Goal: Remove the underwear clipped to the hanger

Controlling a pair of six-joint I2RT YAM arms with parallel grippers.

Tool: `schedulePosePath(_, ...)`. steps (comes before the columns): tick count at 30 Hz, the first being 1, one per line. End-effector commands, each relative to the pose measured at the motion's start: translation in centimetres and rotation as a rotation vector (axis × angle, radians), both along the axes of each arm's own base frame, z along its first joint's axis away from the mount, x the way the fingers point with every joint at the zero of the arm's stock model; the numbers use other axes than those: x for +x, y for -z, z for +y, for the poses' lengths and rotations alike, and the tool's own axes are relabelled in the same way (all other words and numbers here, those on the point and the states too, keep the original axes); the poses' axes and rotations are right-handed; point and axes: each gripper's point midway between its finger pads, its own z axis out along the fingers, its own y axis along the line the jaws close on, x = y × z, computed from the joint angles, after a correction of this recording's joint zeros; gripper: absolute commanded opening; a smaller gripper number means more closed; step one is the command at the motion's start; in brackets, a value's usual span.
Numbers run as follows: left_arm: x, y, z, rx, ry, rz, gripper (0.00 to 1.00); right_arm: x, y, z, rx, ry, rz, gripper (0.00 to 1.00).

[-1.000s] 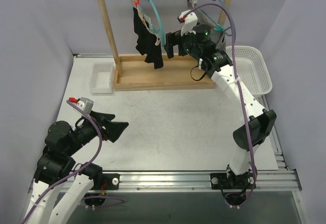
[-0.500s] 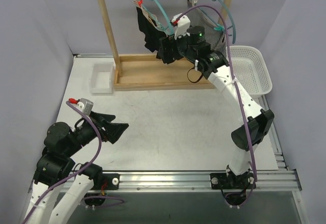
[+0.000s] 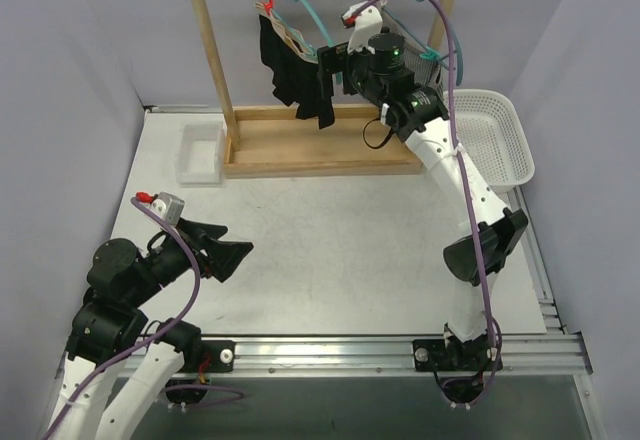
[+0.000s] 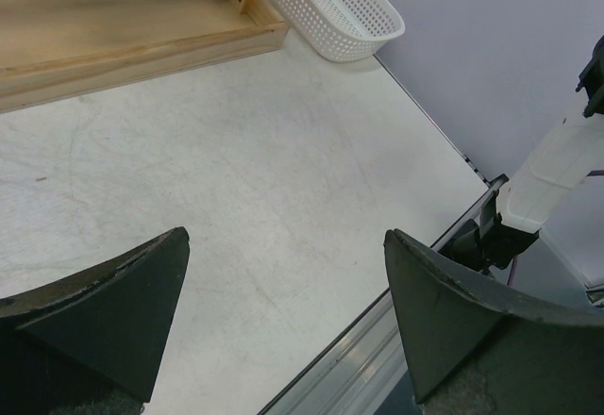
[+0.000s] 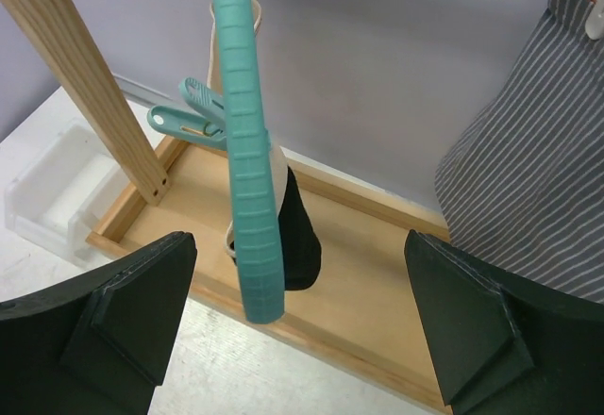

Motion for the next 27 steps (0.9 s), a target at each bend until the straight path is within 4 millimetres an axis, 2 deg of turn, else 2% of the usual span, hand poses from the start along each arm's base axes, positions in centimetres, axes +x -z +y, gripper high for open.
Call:
schedulePosePath(1, 0.0, -0.3, -0.1, 0.006, 0.012, -0.015, 0.94, 0.3, -2.3, 0.6, 0.017, -0.059, -0.064, 1.00)
schedulePosePath(6, 0.2, -0.2, -0.1, 0.010, 0.010, -0.013, 0.94, 0.4, -2.6, 2.5, 0.069, -0.201, -0.056, 0.92)
schedulePosePath(7, 0.2, -0.3, -0.1, 0.009, 0.010, -0.016, 0.94, 0.4, -3.5, 2.7, 0.082, -0.211, -0.075, 0.88)
schedulePosePath(9, 0.2, -0.1, -0.1, 0.012, 0.007, -0.014, 0.94, 1.0, -3.1, 3.2, 0.086, -0.216, -0.067, 0.75)
schedulePosePath(10, 0.1, -0.1, 0.0, 0.014, 0.005, -0.014, 0.94, 1.1, -3.5, 3.3, 0.090, -0.217, -0.073, 0.61)
schedulePosePath(14, -0.1, 0.0, 0.2, 0.026, -0.001, -0.015, 0.94, 1.4, -2.9, 3.5, 0.093, -0.222, -0.061, 0.36)
schedulePosePath(19, -0.2, -0.2, 0.3, 0.025, -0.002, -0.026, 0.94, 1.6, -2.2, 3.5, 0.084, -0.217, -0.045, 0.31)
schedulePosePath(24, 0.0, -0.1, 0.1, 0.024, 0.004, -0.019, 0.94, 2.1, -2.2, 3.4, 0.078, -0.202, -0.052, 0.46)
schedulePosePath(25, 0.1, -0.2, 0.1, 0.024, 0.005, -0.019, 0.94, 2.2, -2.8, 3.3, 0.083, -0.199, -0.065, 0.45)
schedulePosePath(27, 0.1, -0.3, 0.1, 0.024, 0.004, -0.019, 0.94, 2.6, -2.7, 3.3, 0.086, -0.188, -0.065, 0.35)
